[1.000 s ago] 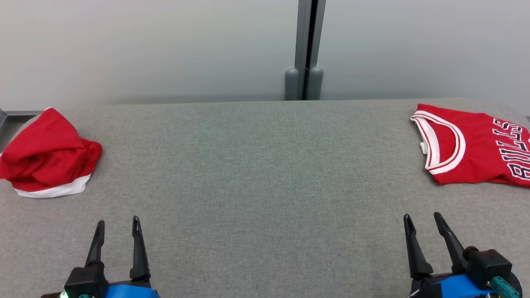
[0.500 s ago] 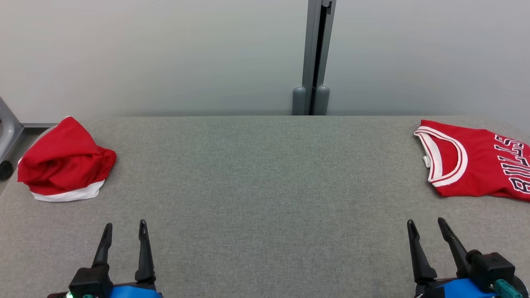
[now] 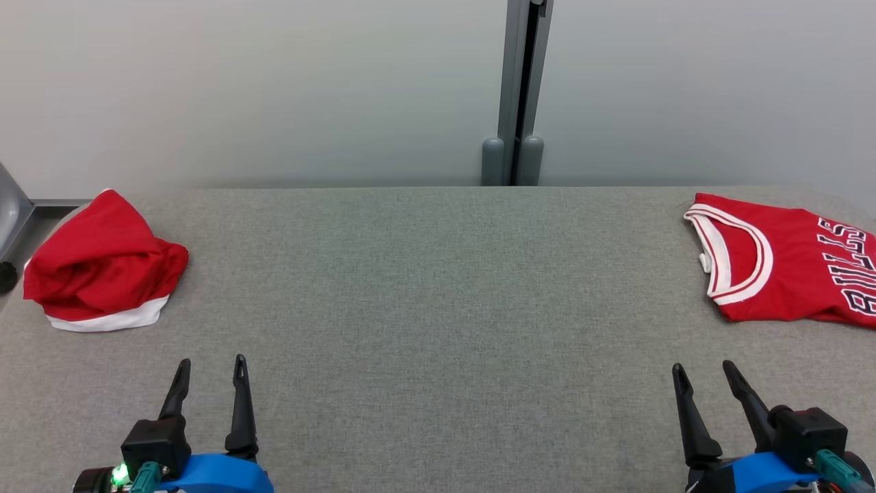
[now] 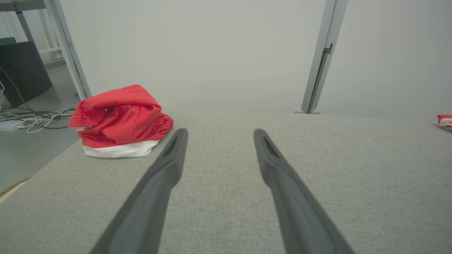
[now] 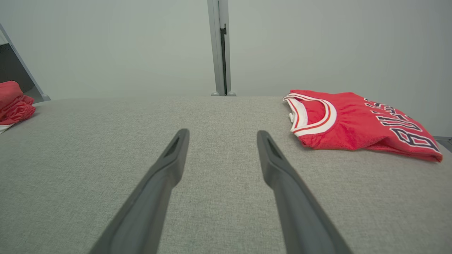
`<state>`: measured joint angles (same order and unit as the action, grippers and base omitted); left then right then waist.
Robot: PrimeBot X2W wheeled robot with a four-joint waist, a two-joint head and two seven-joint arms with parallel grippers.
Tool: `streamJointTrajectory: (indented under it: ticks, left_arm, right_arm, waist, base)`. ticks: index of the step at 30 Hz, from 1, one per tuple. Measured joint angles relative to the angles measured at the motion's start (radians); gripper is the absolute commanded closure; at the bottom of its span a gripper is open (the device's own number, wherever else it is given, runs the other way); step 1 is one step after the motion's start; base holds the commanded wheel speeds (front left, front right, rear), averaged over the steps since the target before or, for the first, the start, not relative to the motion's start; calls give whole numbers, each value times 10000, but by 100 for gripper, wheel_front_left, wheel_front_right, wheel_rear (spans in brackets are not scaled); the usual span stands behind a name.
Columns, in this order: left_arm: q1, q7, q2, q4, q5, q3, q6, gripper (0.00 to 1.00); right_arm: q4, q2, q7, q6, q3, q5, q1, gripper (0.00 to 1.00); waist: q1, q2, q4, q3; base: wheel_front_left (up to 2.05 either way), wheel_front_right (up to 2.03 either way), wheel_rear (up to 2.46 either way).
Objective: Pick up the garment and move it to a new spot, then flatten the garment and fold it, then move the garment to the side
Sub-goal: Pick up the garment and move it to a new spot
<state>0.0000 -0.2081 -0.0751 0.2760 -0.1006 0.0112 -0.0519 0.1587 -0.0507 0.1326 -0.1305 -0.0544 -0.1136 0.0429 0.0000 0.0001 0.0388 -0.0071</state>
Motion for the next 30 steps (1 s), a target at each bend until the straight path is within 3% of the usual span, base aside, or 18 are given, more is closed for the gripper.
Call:
streamJointTrajectory:
  ticks: [10, 30]
  left_arm:
    - [-2, 217, -238, -6, 420, -253, 341, 0]
    - [-4, 128, -343, 81, 213, -399, 525, 0]
  right_arm:
    - [-21, 0, -259, 0, -19, 58, 0, 0]
    - [125, 2, -282, 0, 23, 10, 3, 0]
  waist:
    - [0, 0, 9, 42]
    - [0, 0, 64, -26]
  base:
    - [0, 0, 0]
    - [0, 0, 0]
